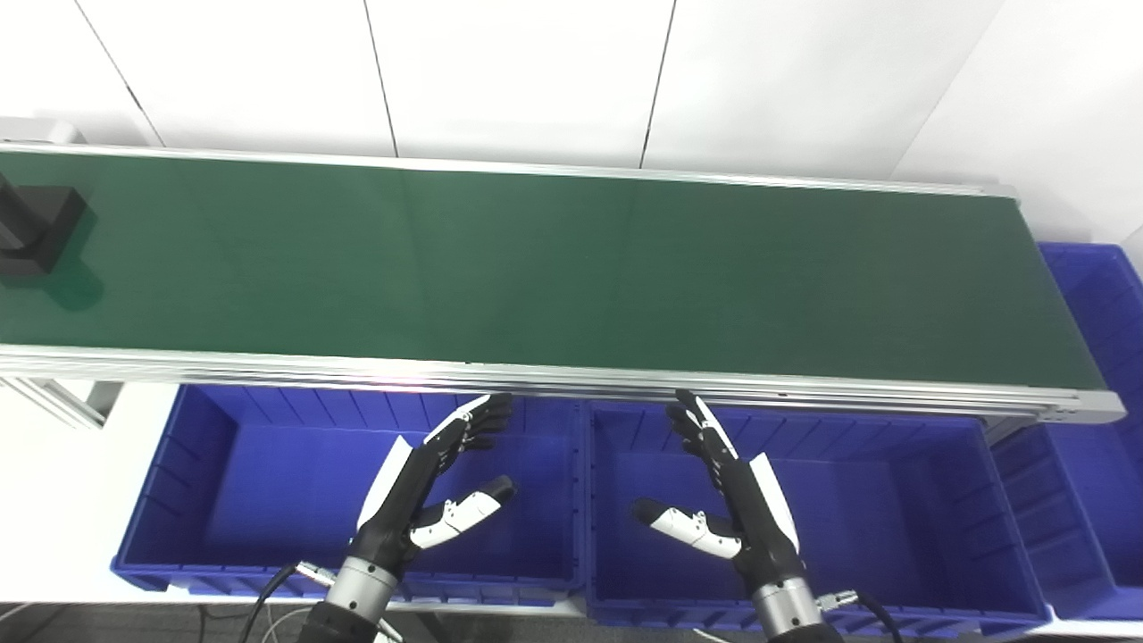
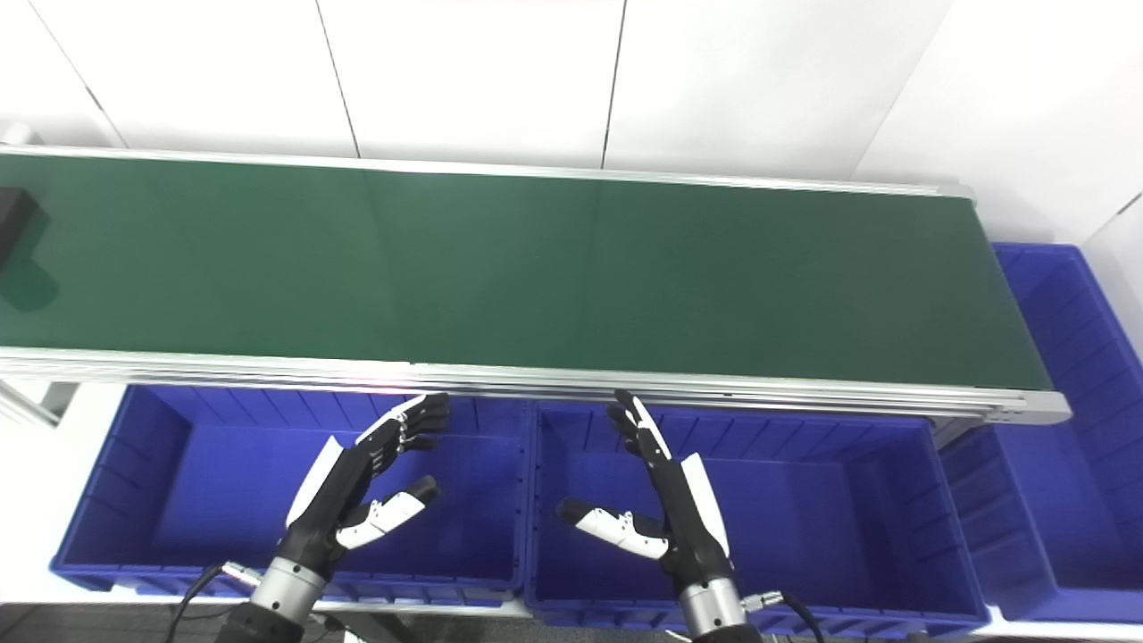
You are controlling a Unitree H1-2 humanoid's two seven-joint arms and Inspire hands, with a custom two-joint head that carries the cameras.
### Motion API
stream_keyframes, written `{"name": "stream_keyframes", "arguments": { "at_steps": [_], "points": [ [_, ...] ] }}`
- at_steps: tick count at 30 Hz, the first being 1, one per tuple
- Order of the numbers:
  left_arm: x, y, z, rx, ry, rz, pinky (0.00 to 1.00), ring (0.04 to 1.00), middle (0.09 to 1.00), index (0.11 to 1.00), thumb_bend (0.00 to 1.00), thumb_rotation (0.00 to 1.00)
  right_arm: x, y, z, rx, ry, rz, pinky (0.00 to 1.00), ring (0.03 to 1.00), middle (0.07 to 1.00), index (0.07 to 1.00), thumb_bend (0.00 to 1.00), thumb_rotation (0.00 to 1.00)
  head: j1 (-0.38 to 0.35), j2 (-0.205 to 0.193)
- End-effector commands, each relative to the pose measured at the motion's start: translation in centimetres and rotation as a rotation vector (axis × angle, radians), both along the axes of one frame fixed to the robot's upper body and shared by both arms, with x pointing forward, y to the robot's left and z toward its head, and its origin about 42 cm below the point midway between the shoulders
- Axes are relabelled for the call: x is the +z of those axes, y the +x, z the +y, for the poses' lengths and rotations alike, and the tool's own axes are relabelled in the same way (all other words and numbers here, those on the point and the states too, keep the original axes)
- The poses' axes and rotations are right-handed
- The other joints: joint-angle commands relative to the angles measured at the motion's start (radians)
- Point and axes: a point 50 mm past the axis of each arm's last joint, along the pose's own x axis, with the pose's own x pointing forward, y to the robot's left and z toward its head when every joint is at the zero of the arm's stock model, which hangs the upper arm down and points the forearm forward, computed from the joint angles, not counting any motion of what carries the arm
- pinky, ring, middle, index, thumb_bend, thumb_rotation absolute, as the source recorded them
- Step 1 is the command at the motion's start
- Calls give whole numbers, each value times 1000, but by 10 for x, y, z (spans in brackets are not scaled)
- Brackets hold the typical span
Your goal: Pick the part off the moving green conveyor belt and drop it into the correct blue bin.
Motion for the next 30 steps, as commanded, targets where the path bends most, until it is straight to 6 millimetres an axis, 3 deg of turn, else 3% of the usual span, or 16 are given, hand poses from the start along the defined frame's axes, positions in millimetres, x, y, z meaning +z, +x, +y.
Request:
{"name": "stream_keyframes", "arguments": {
  "at_steps": [1, 14, 16, 17, 19, 21, 27, 30],
  "points": [
    [17, 3, 3, -33, 29, -105, 720, 769, 784, 786, 712, 762, 11, 3, 3, -5, 19, -68, 888, 904, 904, 962, 901, 593, 3, 2],
    [12, 11, -2, -58, -150, -9, 863, 900, 928, 921, 765, 820, 11, 3, 0, -4, 35, -89, 871, 904, 907, 966, 907, 637, 11, -3],
    [13, 12, -4, -51, -195, 4, 916, 944, 969, 957, 769, 831, 11, 4, -1, -1, 43, -111, 865, 903, 915, 968, 922, 698, 13, -9],
    [12, 12, -6, -40, -212, 10, 936, 961, 983, 972, 775, 843, 11, 3, -2, -1, 42, -124, 860, 903, 919, 968, 926, 721, 25, -32],
    [11, 11, -7, -29, -225, 15, 956, 983, 996, 993, 784, 879, 10, 3, -4, -1, 40, -137, 862, 898, 919, 968, 928, 777, 25, -32],
    [7, 10, -11, -11, -229, 27, 949, 978, 999, 997, 782, 890, 4, 2, -7, 4, 62, -155, 852, 897, 920, 970, 912, 815, 52, -82],
    [1, 12, -27, 25, -265, 48, 934, 959, 981, 981, 757, 869, -8, -6, -15, -13, 86, -150, 837, 883, 911, 972, 894, 850, 73, -154],
    [0, 13, -36, 39, -266, 47, 928, 951, 976, 976, 735, 881, -11, -8, -17, -17, 103, -143, 847, 885, 912, 974, 891, 838, 80, -168]
  ]
}}
